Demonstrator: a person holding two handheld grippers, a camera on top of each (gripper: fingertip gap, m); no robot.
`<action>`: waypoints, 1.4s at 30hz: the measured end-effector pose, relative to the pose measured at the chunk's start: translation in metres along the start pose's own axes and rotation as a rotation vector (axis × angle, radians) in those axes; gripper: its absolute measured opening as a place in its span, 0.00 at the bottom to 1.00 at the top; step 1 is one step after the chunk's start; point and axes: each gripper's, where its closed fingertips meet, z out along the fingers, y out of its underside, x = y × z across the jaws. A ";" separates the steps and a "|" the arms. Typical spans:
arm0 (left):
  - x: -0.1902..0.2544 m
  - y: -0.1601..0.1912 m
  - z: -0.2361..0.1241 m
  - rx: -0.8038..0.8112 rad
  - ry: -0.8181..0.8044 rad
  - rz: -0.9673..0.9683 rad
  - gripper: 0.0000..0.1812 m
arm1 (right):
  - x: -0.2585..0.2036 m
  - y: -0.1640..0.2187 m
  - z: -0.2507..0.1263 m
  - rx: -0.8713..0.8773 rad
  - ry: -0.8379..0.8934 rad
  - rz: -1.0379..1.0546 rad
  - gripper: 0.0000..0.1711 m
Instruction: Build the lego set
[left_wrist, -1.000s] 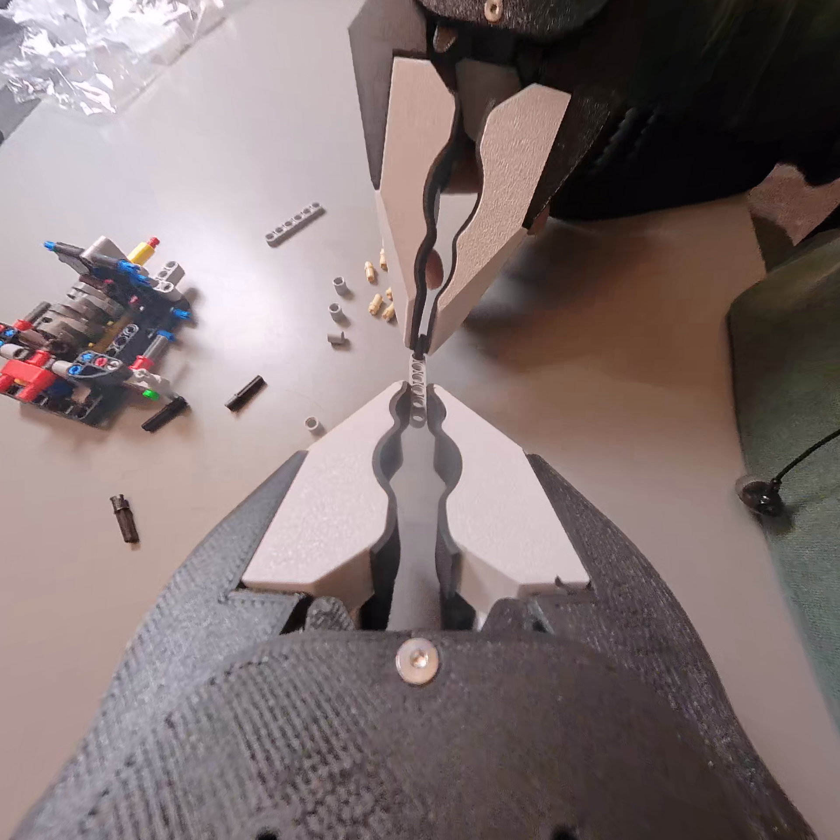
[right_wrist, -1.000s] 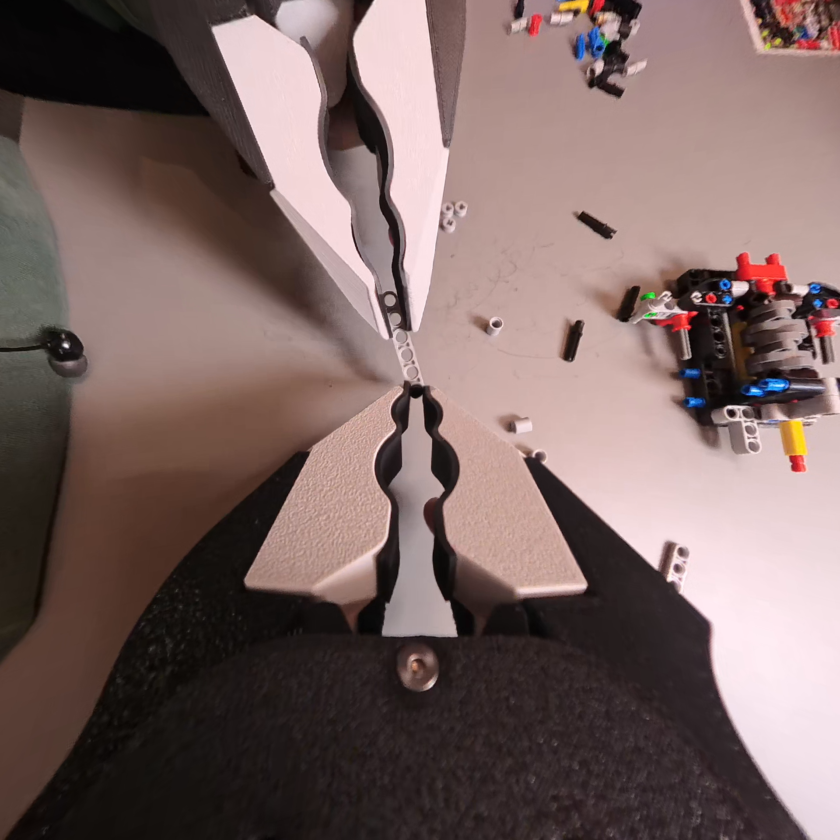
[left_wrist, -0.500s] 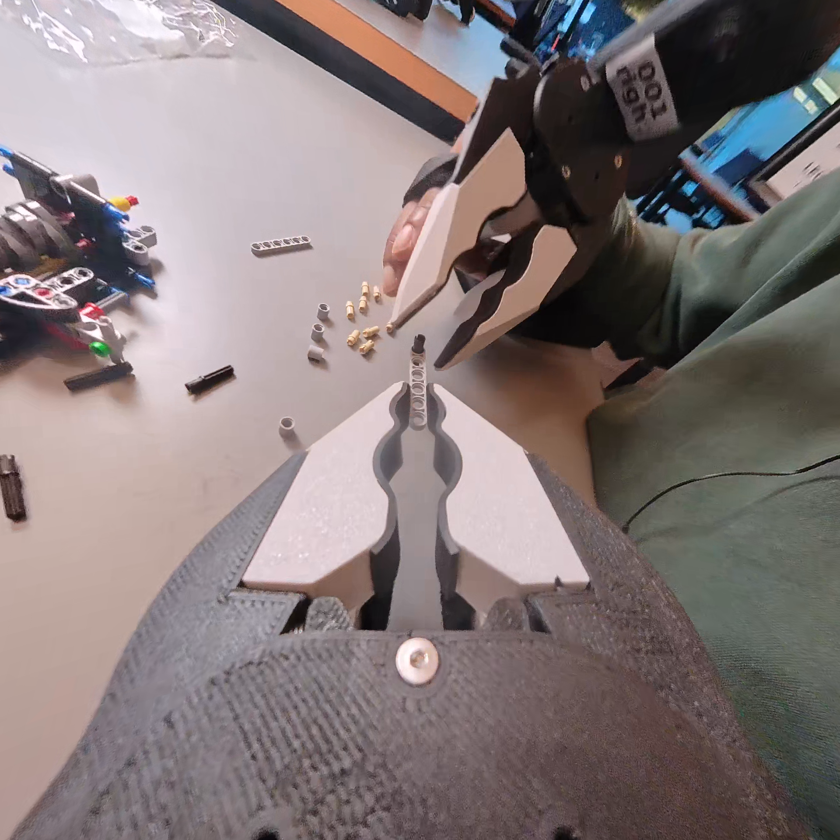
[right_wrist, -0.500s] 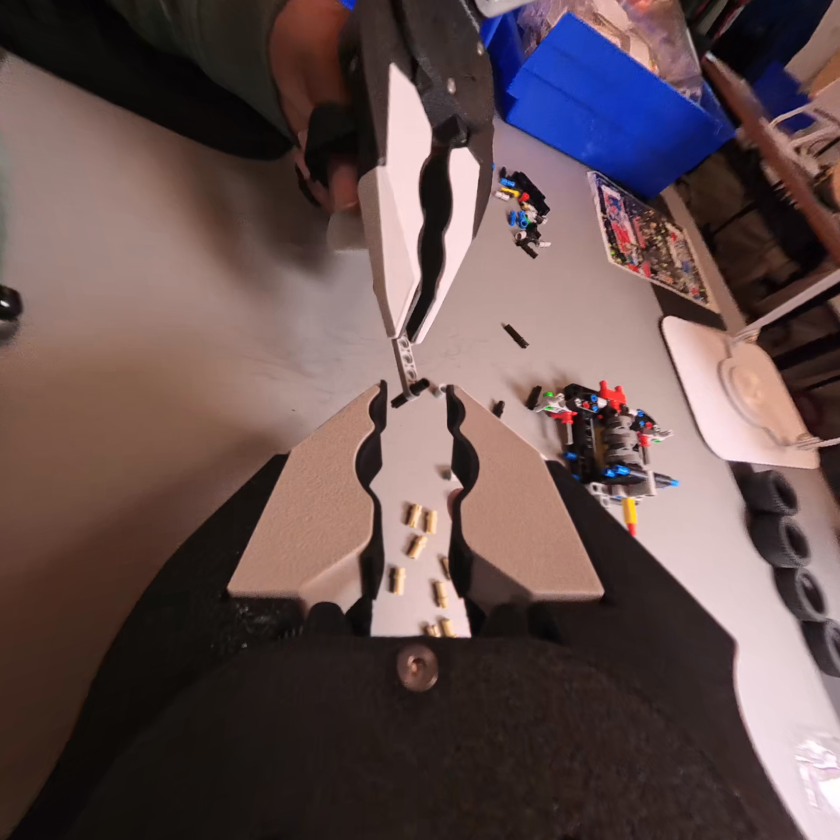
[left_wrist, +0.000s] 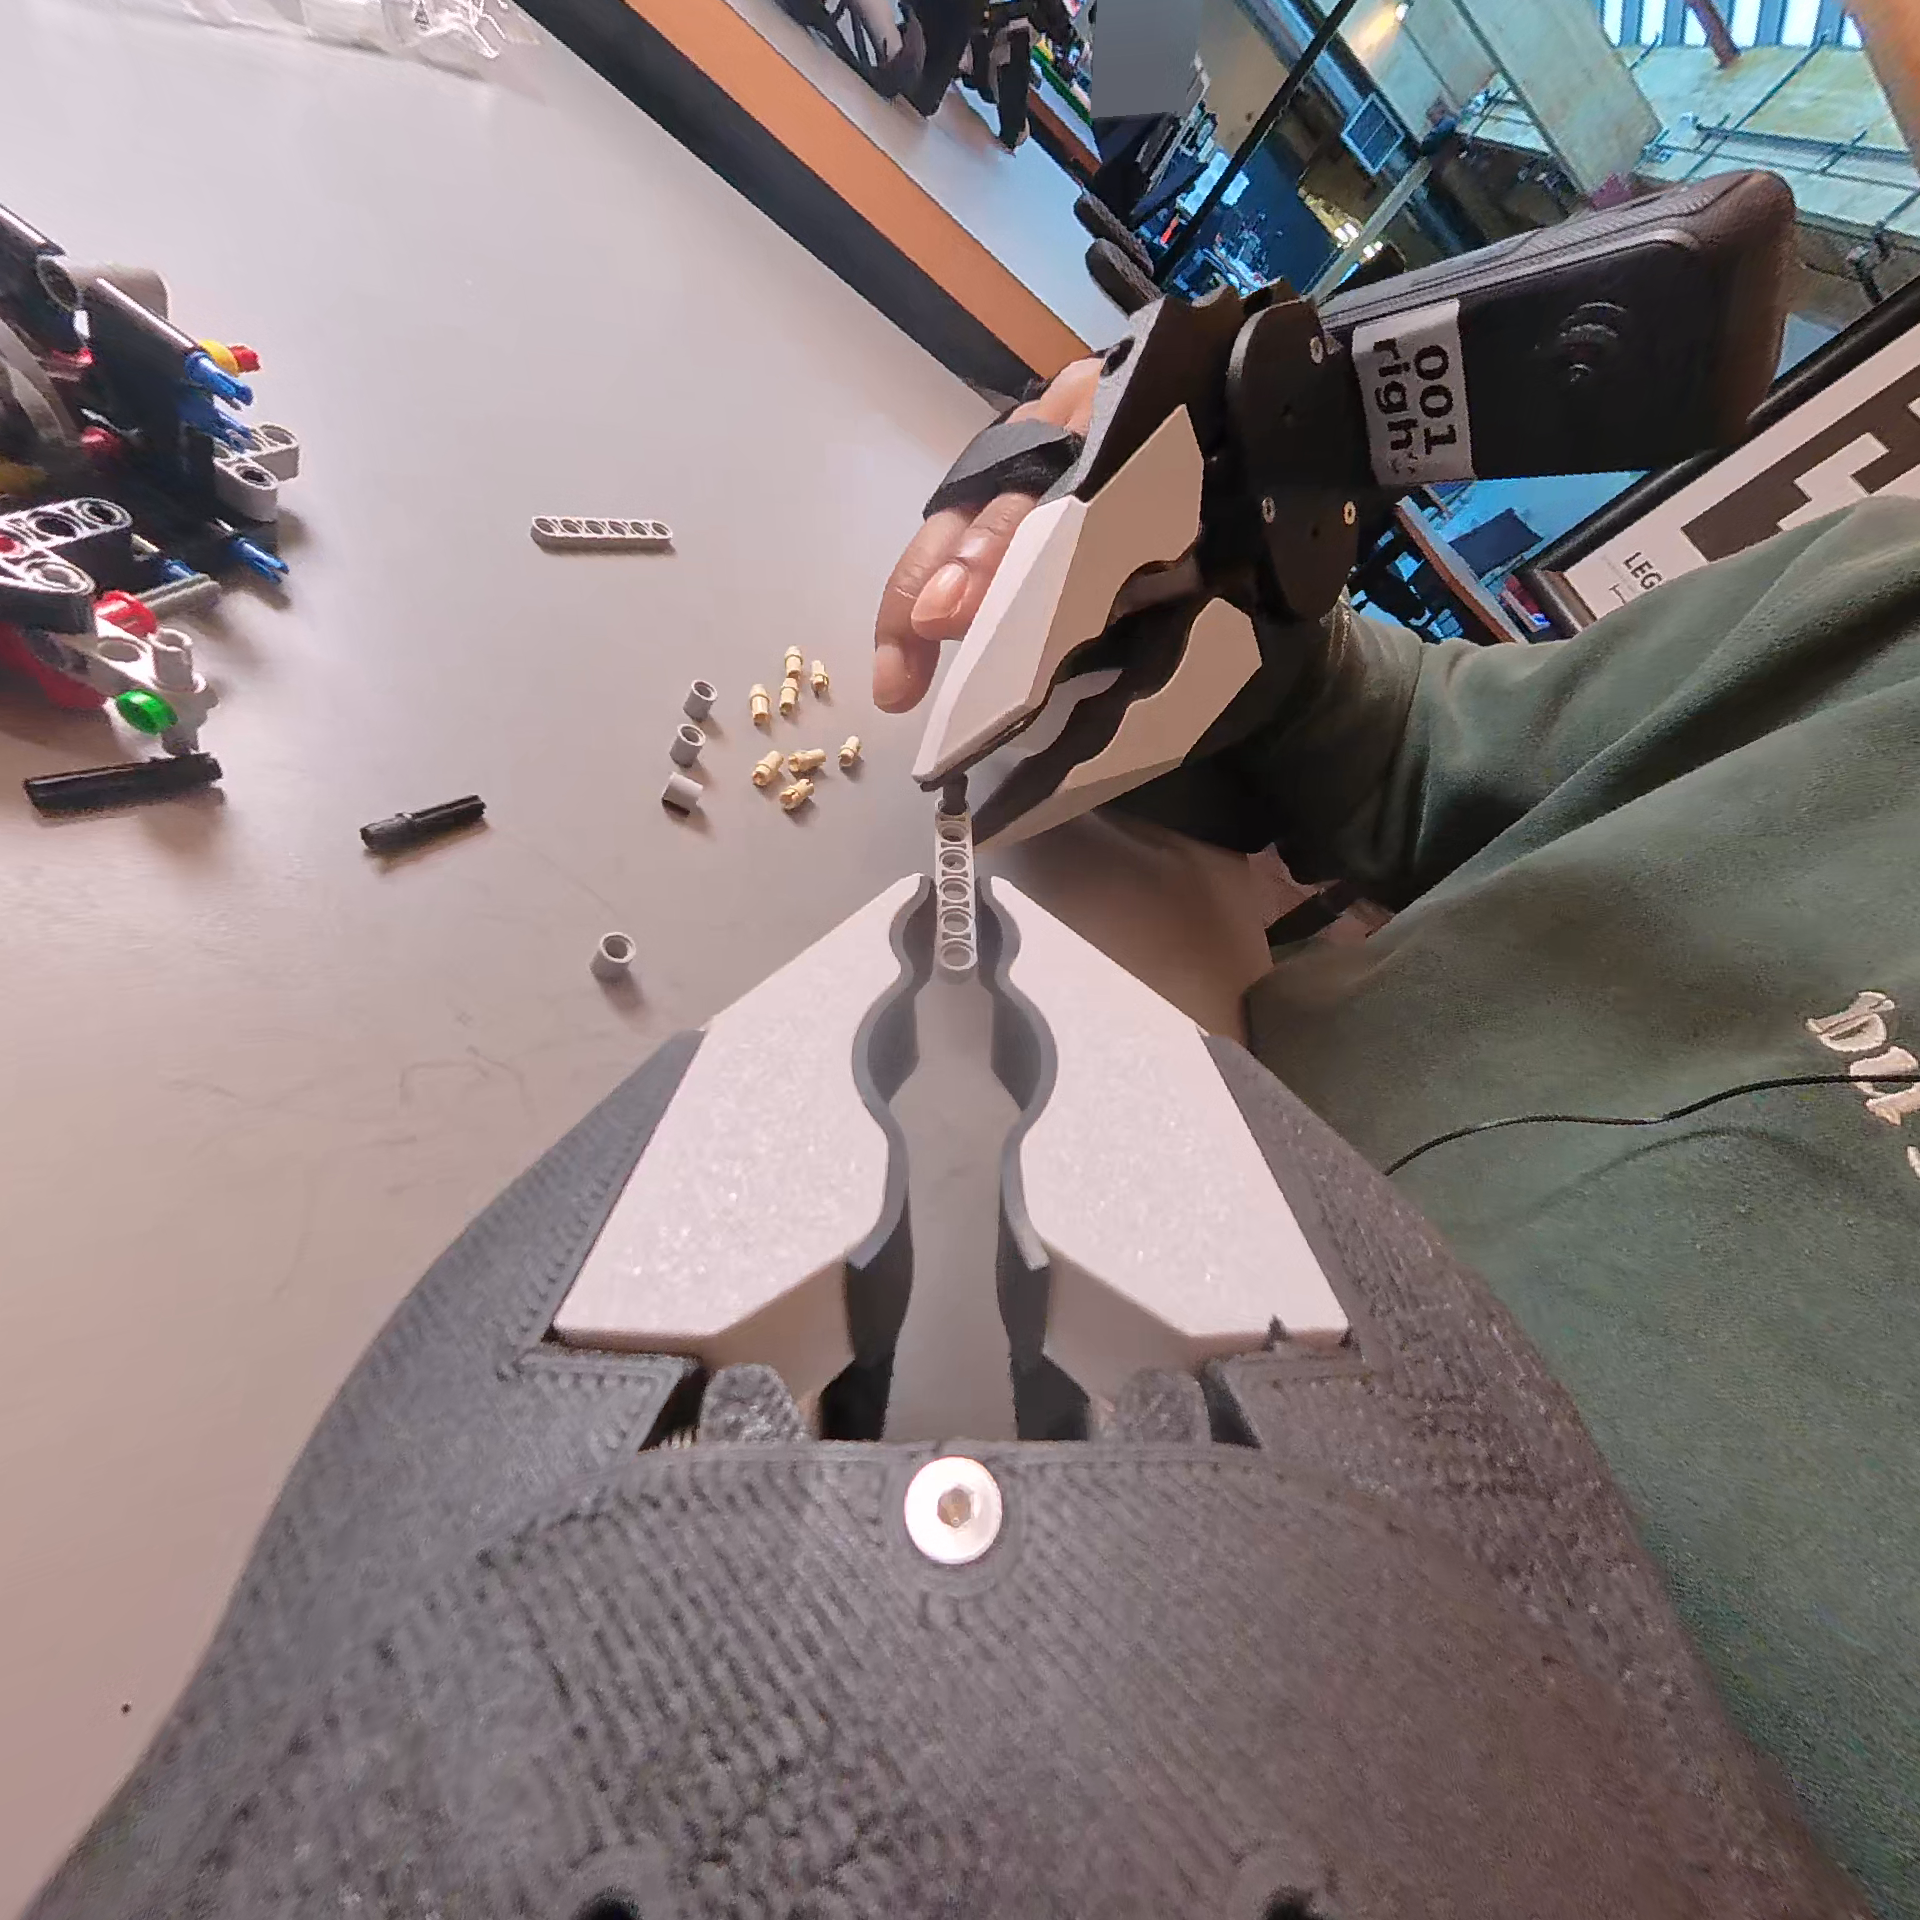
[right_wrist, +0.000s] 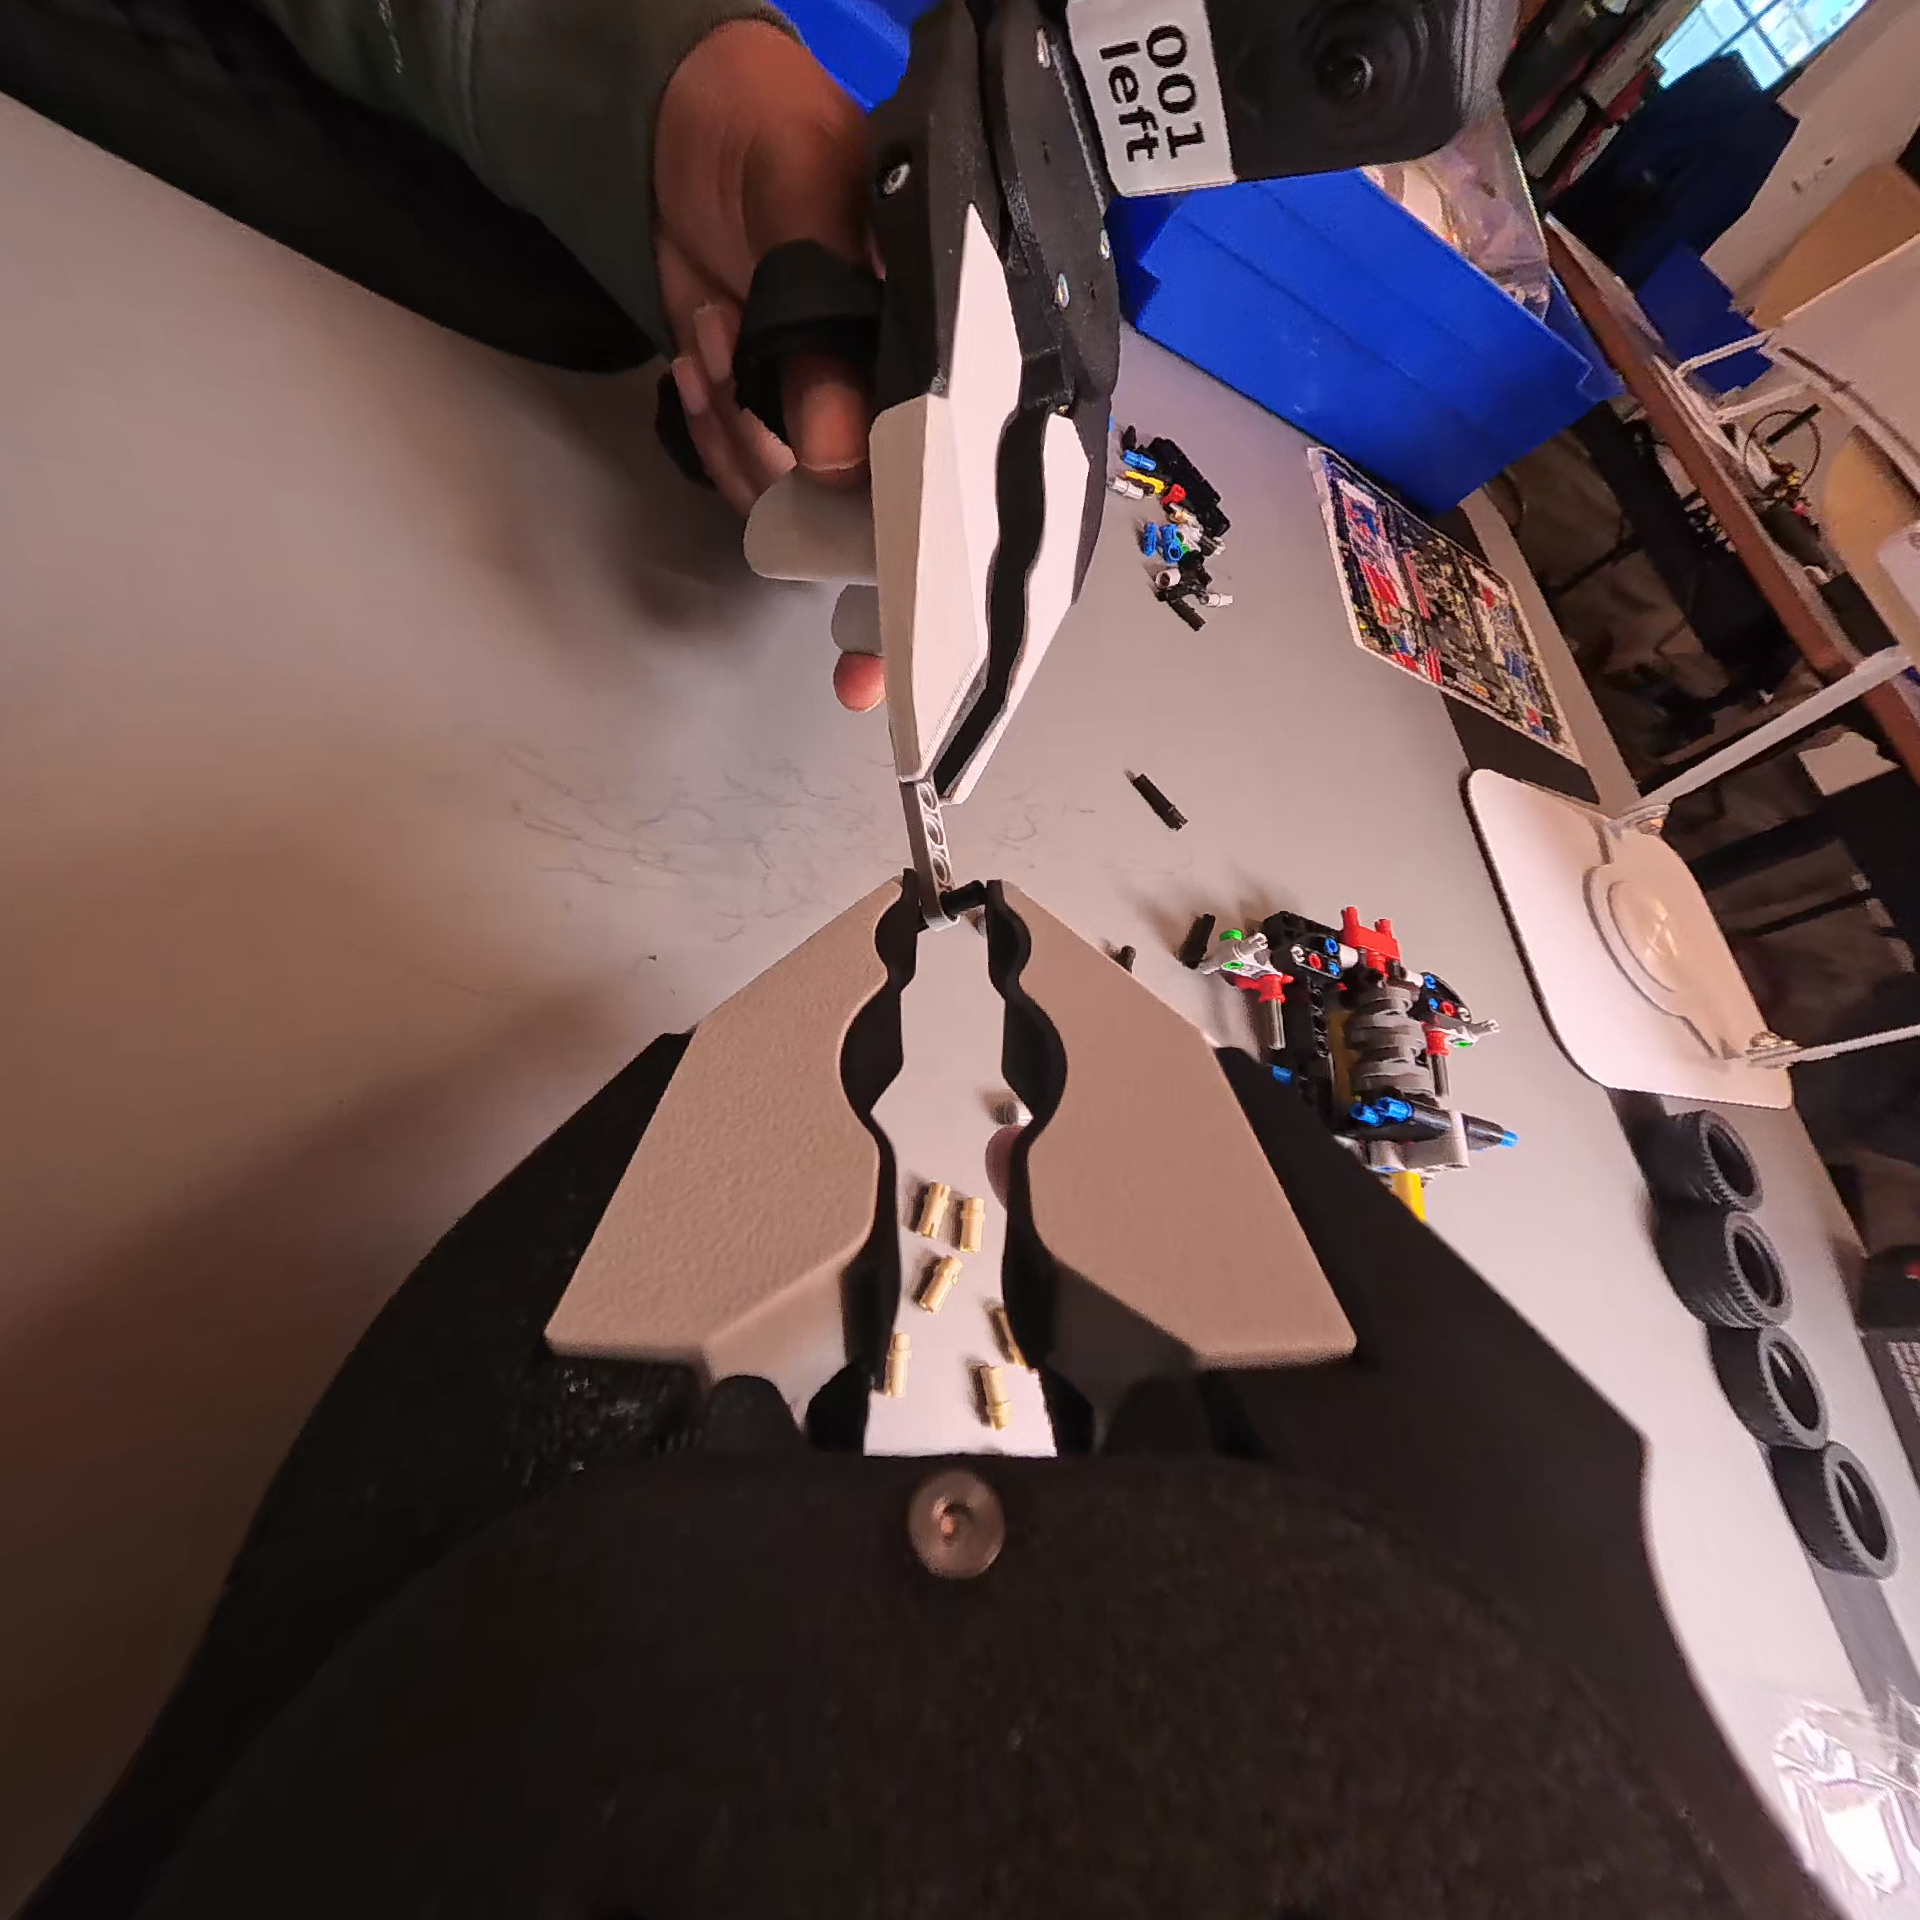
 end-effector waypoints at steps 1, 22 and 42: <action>0.000 -0.001 0.000 0.007 0.001 0.007 0.03 | 0.000 0.000 0.000 0.007 -0.001 0.010 0.06; 0.005 0.001 0.000 -0.041 -0.248 0.666 0.08 | 0.003 -0.010 -0.006 0.098 -0.030 0.134 0.06; 0.003 -0.003 0.000 -0.007 -0.206 0.544 0.03 | 0.005 -0.008 -0.008 0.107 -0.019 0.139 0.13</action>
